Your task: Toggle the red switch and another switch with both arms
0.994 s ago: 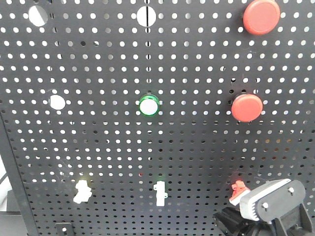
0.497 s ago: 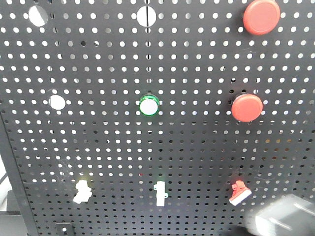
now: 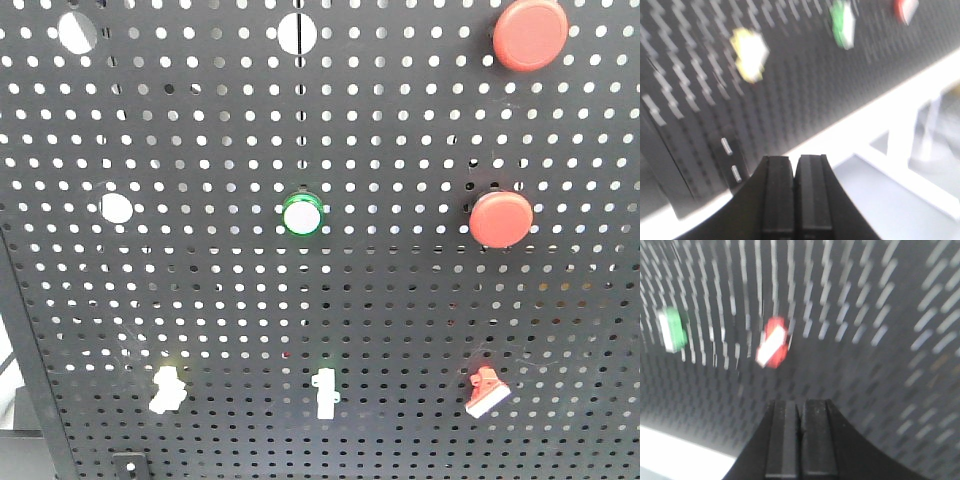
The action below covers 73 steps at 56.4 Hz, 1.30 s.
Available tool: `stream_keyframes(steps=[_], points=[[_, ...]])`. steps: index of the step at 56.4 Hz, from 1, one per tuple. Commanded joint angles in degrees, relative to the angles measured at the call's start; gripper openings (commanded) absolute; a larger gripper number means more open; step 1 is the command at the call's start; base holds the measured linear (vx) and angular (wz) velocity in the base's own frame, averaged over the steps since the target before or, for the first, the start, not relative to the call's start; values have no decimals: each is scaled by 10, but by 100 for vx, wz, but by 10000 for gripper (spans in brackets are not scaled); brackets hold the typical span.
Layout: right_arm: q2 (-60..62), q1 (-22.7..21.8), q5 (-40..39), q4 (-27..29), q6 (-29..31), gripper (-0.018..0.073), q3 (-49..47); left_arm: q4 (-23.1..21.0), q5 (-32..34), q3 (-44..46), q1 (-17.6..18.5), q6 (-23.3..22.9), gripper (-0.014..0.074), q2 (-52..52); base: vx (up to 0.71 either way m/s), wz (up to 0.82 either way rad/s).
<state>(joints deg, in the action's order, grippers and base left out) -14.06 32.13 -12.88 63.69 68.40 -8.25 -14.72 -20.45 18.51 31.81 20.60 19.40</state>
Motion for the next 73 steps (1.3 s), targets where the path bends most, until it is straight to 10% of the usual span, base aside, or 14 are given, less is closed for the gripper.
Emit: stream_keyframes(steps=[1, 31, 51, 73], points=[[7, -2, -24, -6, 12, -6, -16, -5, 10, 18, 3, -2, 3, 4, 0, 0], [7, -2, -24, -2, 10, -6, -16, -2, 4, -1, 3, -2, 3, 0, 0, 0], [7, -2, -24, -2, 10, -6, -16, 121, 318, -211, -98, -166, 3, -98, 0, 0], [6, -2, -24, 7, 10, -6, -16, 123, 209, -212, -191, -182, 3, -210, 0, 0]])
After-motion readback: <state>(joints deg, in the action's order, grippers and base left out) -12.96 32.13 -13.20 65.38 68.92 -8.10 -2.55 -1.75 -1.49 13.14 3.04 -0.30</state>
